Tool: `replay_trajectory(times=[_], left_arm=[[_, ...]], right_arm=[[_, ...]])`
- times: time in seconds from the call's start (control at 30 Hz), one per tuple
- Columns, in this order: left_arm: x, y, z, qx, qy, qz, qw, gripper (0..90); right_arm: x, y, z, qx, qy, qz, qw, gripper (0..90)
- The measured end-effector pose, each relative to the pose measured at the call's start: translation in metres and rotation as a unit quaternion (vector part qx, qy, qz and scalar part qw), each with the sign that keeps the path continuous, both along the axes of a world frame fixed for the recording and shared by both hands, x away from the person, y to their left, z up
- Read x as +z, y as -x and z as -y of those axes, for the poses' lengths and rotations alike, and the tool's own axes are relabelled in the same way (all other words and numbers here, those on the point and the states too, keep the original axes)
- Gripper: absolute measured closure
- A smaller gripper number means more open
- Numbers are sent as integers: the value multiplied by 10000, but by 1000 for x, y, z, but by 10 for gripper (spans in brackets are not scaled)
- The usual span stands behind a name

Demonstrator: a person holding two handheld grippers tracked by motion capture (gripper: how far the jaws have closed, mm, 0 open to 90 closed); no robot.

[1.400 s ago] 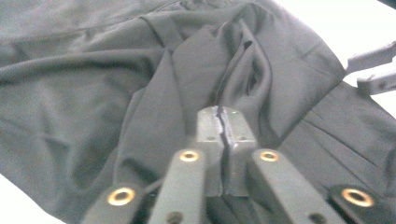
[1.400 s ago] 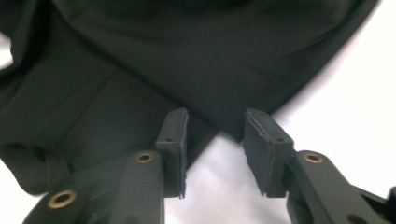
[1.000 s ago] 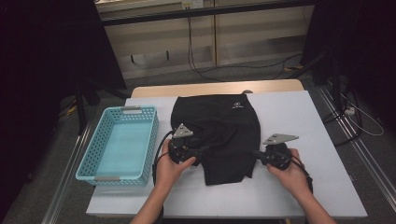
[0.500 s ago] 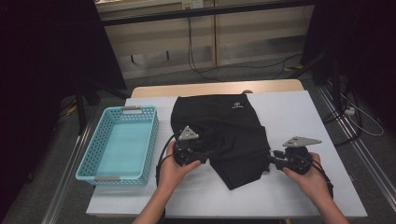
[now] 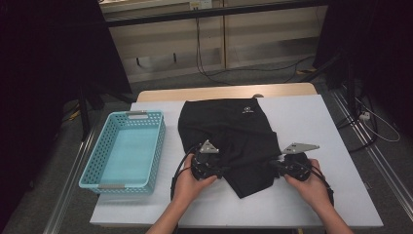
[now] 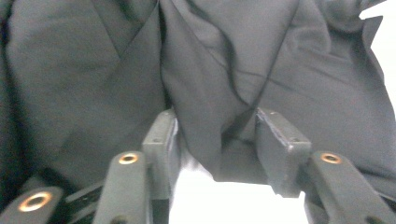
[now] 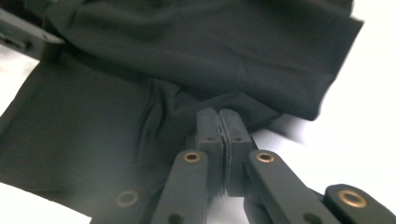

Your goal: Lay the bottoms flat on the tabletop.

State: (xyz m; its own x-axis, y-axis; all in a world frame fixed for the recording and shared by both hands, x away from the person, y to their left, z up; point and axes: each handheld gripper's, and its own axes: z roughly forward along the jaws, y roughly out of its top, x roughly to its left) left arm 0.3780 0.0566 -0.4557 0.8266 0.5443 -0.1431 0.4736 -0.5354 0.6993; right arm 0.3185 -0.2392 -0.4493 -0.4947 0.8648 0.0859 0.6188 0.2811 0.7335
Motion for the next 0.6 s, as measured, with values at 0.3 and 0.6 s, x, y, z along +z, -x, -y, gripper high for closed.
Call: replay_trajectory(times=[0.3, 0.6], left_arm=[[12, -10, -13, 333, 85, -140, 9993, 878], [13, -27, -36, 660, 206, -86, 9976, 878]], right_arm=[[3, 10, 6, 28, -4, 99, 9999, 817], [3, 15, 4, -17, -43, 76, 10000, 723]])
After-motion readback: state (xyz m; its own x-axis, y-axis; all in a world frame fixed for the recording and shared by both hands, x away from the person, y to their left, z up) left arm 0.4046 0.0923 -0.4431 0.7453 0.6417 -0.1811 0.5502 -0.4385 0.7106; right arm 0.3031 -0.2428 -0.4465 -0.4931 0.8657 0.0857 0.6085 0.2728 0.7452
